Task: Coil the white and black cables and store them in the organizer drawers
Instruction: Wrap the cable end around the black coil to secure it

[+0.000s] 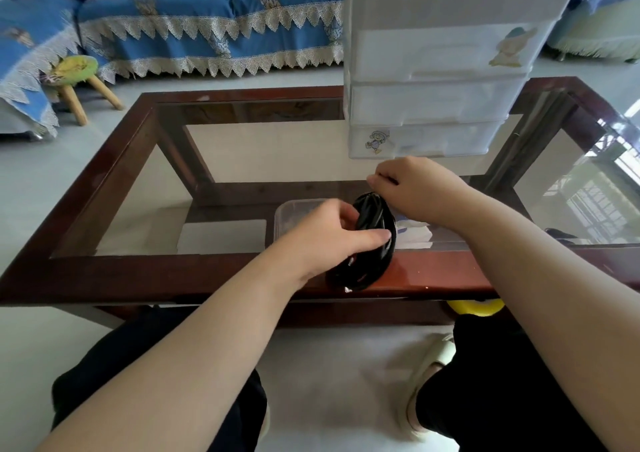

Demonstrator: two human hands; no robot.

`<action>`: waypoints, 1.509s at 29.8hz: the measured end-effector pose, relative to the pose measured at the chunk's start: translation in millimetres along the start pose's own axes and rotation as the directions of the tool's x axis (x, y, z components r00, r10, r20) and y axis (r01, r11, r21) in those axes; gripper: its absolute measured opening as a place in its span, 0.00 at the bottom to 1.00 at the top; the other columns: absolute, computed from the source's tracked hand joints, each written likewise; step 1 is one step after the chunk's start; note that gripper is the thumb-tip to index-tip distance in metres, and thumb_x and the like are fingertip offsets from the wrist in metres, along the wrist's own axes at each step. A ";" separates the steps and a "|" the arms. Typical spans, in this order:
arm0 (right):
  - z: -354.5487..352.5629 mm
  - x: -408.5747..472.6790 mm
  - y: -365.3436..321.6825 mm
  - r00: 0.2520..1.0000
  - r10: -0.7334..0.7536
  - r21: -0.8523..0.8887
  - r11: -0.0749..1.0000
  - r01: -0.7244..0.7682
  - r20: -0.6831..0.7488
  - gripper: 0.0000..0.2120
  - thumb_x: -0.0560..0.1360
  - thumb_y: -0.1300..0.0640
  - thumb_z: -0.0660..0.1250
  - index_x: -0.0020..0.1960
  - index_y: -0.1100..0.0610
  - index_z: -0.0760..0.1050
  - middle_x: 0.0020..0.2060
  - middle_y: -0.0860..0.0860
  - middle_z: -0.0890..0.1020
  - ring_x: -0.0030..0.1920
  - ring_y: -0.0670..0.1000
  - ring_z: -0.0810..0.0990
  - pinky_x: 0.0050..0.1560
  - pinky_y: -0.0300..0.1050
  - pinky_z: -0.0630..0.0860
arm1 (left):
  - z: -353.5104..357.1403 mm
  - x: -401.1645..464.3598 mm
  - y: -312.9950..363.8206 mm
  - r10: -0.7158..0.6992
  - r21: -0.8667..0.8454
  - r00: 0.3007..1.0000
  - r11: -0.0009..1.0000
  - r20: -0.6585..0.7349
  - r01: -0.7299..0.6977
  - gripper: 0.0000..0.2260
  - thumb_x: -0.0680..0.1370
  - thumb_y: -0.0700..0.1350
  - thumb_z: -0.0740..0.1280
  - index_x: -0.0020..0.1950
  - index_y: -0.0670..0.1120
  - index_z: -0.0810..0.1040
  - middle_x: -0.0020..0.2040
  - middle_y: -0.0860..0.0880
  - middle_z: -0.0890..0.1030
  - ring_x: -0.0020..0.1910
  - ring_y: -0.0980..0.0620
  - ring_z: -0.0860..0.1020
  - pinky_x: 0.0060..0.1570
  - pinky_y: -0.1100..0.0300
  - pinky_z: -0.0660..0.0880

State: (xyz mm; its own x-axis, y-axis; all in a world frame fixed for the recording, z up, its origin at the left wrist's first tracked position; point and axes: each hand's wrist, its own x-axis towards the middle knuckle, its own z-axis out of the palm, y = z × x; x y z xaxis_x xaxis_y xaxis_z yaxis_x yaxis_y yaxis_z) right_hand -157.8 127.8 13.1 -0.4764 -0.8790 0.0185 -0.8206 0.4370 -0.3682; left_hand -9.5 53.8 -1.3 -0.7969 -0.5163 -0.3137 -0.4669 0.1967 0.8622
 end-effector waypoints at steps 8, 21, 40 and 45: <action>-12.3 -2.2 1.9 0.968 0.039 0.037 0.998 -0.050 0.248 0.19 0.79 0.49 0.60 0.33 0.58 0.69 0.26 0.51 0.73 0.26 0.48 0.71 0.31 0.41 0.71 | 28.4 -14.4 -0.1 0.054 0.261 0.998 0.963 0.038 -0.062 0.28 0.77 0.57 0.66 0.69 0.44 0.61 0.64 0.47 0.74 0.61 0.48 0.75 0.56 0.56 0.72; 1.2 3.6 -1.8 0.977 0.074 0.188 0.981 -0.036 -0.200 0.12 0.73 0.46 0.69 0.40 0.55 0.78 0.39 0.48 0.79 0.41 0.50 0.76 0.38 0.42 0.69 | 17.1 -12.5 4.2 0.341 0.590 0.938 0.771 -0.062 -0.241 0.19 0.79 0.52 0.63 0.61 0.41 0.62 0.41 0.48 0.77 0.39 0.46 0.79 0.33 0.54 0.72; 5.7 2.1 -4.7 0.948 -0.233 -0.056 0.972 0.227 -0.215 0.09 0.79 0.58 0.61 0.54 0.57 0.79 0.51 0.53 0.80 0.48 0.57 0.78 0.47 0.50 0.74 | -2.5 -5.4 6.5 0.268 0.552 0.963 0.808 -0.033 -0.206 0.19 0.79 0.53 0.64 0.61 0.42 0.62 0.49 0.46 0.80 0.43 0.48 0.80 0.40 0.52 0.77; 4.3 1.9 -3.3 0.970 -0.102 0.298 0.940 0.167 -0.222 0.08 0.75 0.62 0.68 0.52 0.54 0.82 0.46 0.46 0.81 0.46 0.43 0.78 0.50 0.31 0.71 | -10.0 -3.0 7.1 0.155 0.381 0.988 0.913 0.011 -0.148 0.24 0.78 0.54 0.66 0.66 0.44 0.61 0.59 0.47 0.76 0.56 0.48 0.77 0.53 0.54 0.75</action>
State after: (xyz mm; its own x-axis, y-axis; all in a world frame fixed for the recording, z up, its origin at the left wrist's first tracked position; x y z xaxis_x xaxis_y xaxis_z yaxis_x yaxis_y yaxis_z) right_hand -154.6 123.9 10.3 -0.4484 -0.8546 0.2620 -0.7567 0.2069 -0.6202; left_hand -6.6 48.3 9.7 -0.8640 -0.4700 -0.1808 -0.4545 0.5732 0.6818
